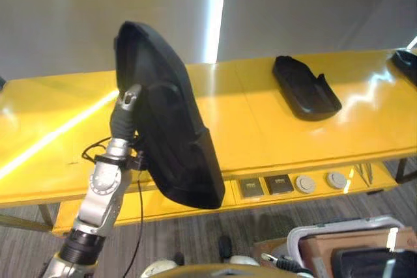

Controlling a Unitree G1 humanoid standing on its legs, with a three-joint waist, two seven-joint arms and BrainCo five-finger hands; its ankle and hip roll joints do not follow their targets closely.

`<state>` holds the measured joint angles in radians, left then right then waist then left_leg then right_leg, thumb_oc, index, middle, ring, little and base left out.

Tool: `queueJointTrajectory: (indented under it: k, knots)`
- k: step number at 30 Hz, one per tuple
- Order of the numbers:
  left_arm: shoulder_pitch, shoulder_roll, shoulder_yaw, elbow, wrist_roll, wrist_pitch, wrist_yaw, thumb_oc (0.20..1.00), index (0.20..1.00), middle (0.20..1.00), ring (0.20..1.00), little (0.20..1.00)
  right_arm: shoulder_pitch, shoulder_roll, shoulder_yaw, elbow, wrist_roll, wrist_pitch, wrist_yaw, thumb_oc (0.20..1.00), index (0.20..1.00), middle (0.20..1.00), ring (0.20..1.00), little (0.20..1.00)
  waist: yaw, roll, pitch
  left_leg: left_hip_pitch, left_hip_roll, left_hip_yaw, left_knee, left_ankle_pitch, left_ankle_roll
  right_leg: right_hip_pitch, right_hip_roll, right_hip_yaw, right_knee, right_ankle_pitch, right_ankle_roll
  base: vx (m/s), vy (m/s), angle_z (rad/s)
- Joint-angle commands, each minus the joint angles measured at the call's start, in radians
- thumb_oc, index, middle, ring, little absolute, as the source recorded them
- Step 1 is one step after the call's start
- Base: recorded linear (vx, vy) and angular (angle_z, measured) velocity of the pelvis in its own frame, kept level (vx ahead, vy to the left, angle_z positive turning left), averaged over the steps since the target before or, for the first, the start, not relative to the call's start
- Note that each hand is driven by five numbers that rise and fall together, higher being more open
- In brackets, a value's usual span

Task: Move parts from the plastic box to the shelf.

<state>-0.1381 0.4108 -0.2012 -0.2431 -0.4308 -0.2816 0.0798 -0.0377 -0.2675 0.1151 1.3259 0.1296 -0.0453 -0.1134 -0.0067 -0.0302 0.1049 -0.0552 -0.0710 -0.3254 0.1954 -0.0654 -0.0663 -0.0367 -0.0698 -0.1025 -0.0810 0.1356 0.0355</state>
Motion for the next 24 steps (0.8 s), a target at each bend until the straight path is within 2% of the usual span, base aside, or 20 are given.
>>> queueJointTrajectory:
  k: [1,2,3,4,7,10,13,15,19,21,23,24]
  knots:
    - [-0.109,-0.007,0.048,-0.029,0.01,-0.043,0.035,0.2,0.2,0.2,0.2,0.2,0.003,-0.04,-0.029,0.006,0.044,-0.018,-0.032,1.0,1.0,1.0,1.0,1.0,-0.024,0.018,0.015,-0.047,0.144,0.129,-0.19,0.092,-0.037,0.018,-0.079,-0.008,0.049,-0.109,0.103,0.11,0.013,0.76]
    - [-0.118,0.001,0.051,-0.018,0.024,-0.042,0.044,0.2,0.2,0.2,0.2,0.2,-0.003,-0.043,-0.034,0.003,0.056,-0.019,-0.033,1.0,1.0,1.0,1.0,1.0,-0.017,0.023,0.012,-0.042,0.141,0.147,-0.226,0.102,-0.033,0.023,-0.073,-0.007,0.044,-0.105,0.105,0.12,0.0,0.45]
    - [-0.12,0.014,0.052,-0.011,0.047,-0.042,0.049,0.2,0.2,0.2,0.2,0.2,-0.003,-0.044,-0.036,0.005,0.062,-0.021,-0.033,1.0,1.0,1.0,1.0,1.0,-0.019,0.029,0.001,-0.029,0.136,0.155,-0.241,0.089,-0.024,0.029,-0.073,-0.003,0.042,-0.107,0.11,0.12,0.017,0.21]
    - [-0.127,0.023,0.053,0.0,0.079,-0.028,0.059,0.2,0.2,0.2,0.2,0.2,-0.005,-0.042,-0.041,0.003,0.066,-0.025,-0.035,1.0,1.0,1.0,1.0,1.0,-0.023,0.035,-0.004,-0.02,0.137,0.18,-0.252,0.106,-0.025,0.036,-0.074,-0.001,0.034,-0.108,0.112,0.15,0.045,-0.08]
    - [-0.118,0.043,0.076,0.015,0.126,-0.01,0.078,0.2,0.2,0.2,0.2,0.2,0.019,-0.015,-0.117,-0.016,0.181,-0.045,-0.042,1.0,1.0,1.0,1.0,1.0,-0.039,0.033,-0.038,0.025,0.132,0.226,-0.279,0.088,-0.014,0.047,-0.085,0.018,0.03,-0.109,0.116,0.19,0.06,-0.45]
    - [-0.111,0.069,0.111,0.017,0.172,-0.003,0.092,0.2,0.2,0.2,0.2,0.2,0.051,0.026,-0.137,-0.013,0.227,-0.053,-0.015,1.0,1.0,1.0,1.0,1.0,-0.048,0.034,-0.045,0.038,0.133,0.257,-0.283,0.079,-0.012,0.048,-0.094,0.025,0.029,-0.113,0.12,0.12,0.093,-0.39]
    - [-0.107,0.09,0.137,0.065,0.196,0.014,0.11,0.2,0.2,0.2,0.2,0.2,0.076,0.052,-0.036,0.038,0.076,-0.016,0.004,1.0,1.0,1.0,1.0,1.0,-0.048,0.029,-0.042,0.046,0.132,0.278,-0.283,0.071,-0.007,0.047,-0.104,0.037,0.013,-0.106,0.123,0.1,0.066,-0.39]
    - [-0.119,0.099,0.147,0.092,0.207,0.024,0.12,0.2,0.2,0.2,0.2,0.2,0.082,0.055,-0.045,0.058,0.072,-0.007,0.005,1.0,1.0,1.0,1.0,1.0,-0.051,0.032,-0.038,0.044,0.132,0.283,-0.283,0.069,-0.007,0.044,-0.106,0.038,0.004,-0.103,0.126,0.06,0.032,-0.09]
    - [-0.172,0.114,0.153,0.177,0.191,0.035,0.153,0.2,0.2,0.2,0.2,0.2,0.069,0.059,0.021,0.024,0.002,-0.004,0.019,1.0,1.0,1.0,1.0,1.0,-0.053,0.033,-0.029,0.026,0.134,0.291,-0.283,0.074,-0.01,0.021,-0.111,0.043,-0.006,-0.094,0.132,0.02,0.018,0.01]
    - [-0.265,0.121,0.13,0.267,0.17,0.037,0.193,0.2,0.2,0.2,0.2,0.2,0.043,0.048,0.074,-0.016,-0.037,-0.01,0.012,1.0,1.0,1.0,1.0,1.0,-0.058,0.033,-0.011,0.006,0.135,0.293,-0.283,0.082,-0.012,-0.003,-0.11,0.046,-0.006,-0.087,0.136,-0.03,0.008,-0.13]
    - [-0.268,0.122,0.128,0.271,0.169,0.035,0.193,0.2,0.2,0.2,0.2,0.2,0.041,0.048,0.073,-0.016,-0.038,-0.01,0.012,1.0,1.0,1.0,1.0,1.0,-0.057,0.032,-0.011,0.005,0.135,0.293,-0.283,0.082,-0.012,-0.004,-0.11,0.045,-0.006,-0.087,0.136,-0.01,0.003,-0.04]
    - [-0.351,0.122,0.1,0.349,0.134,0.038,0.218,0.2,0.2,0.2,0.2,0.2,0.021,0.044,0.084,-0.034,-0.019,-0.015,0.016,1.0,1.0,1.0,1.0,1.0,-0.067,0.033,0.001,-0.012,0.135,0.295,-0.283,0.089,-0.013,-0.022,-0.108,0.049,-0.006,-0.082,0.137,-0.04,0.0,0.01]
